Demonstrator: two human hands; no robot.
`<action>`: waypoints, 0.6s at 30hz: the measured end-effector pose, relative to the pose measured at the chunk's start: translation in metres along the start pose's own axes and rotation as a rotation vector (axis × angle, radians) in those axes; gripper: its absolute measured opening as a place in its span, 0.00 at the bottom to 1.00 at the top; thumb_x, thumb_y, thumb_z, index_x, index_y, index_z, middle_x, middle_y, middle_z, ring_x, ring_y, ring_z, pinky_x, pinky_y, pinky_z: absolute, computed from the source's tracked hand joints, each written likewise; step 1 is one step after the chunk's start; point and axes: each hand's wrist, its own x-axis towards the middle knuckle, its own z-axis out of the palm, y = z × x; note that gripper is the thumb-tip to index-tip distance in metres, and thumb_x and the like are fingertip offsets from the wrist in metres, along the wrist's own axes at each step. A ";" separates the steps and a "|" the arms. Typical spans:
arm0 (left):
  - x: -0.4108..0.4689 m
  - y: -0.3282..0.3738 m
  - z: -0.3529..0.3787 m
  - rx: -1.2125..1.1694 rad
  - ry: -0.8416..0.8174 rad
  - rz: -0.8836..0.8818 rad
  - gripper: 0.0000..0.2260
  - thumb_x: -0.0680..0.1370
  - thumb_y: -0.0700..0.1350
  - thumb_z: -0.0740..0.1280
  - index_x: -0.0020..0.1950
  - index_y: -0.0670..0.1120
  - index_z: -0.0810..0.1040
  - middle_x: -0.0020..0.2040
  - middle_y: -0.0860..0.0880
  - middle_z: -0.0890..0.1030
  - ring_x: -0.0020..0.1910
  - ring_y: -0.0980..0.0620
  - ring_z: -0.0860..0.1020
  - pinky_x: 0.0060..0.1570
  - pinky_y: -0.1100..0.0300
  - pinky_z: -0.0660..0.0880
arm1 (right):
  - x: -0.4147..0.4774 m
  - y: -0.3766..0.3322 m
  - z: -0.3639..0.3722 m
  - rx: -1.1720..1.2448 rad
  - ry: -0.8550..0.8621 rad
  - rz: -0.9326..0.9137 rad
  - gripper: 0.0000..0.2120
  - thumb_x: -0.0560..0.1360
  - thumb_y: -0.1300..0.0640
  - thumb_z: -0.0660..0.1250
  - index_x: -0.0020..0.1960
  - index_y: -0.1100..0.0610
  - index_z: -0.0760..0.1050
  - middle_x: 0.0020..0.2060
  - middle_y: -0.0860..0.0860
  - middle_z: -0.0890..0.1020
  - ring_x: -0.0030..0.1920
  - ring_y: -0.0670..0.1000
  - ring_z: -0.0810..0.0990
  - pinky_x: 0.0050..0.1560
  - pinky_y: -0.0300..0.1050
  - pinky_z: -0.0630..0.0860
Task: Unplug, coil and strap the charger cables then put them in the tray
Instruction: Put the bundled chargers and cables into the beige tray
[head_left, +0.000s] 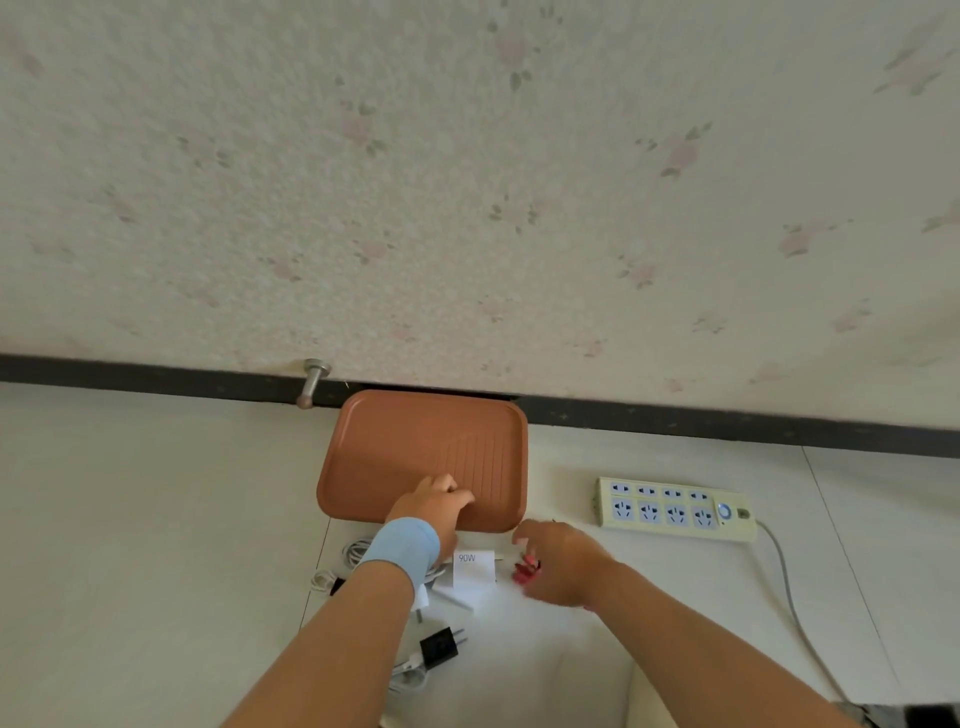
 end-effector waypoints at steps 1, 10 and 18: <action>-0.001 0.000 0.000 0.000 0.009 0.000 0.26 0.76 0.39 0.64 0.73 0.54 0.67 0.70 0.52 0.65 0.67 0.49 0.65 0.60 0.56 0.70 | -0.002 -0.003 -0.001 0.032 0.002 -0.014 0.20 0.75 0.45 0.68 0.65 0.48 0.73 0.56 0.46 0.80 0.54 0.50 0.79 0.56 0.44 0.76; 0.003 -0.002 0.005 0.018 0.110 0.034 0.30 0.76 0.42 0.66 0.77 0.47 0.61 0.79 0.49 0.55 0.77 0.47 0.55 0.73 0.51 0.62 | 0.037 -0.022 -0.013 -0.605 0.300 -0.254 0.26 0.80 0.58 0.66 0.76 0.58 0.63 0.77 0.58 0.63 0.77 0.60 0.60 0.76 0.55 0.60; 0.014 -0.003 0.012 0.044 0.133 0.037 0.28 0.73 0.50 0.72 0.71 0.46 0.69 0.77 0.51 0.60 0.76 0.50 0.57 0.66 0.54 0.69 | 0.058 -0.021 -0.011 -0.862 0.197 -0.350 0.23 0.84 0.57 0.54 0.76 0.66 0.60 0.72 0.70 0.66 0.67 0.69 0.71 0.64 0.62 0.74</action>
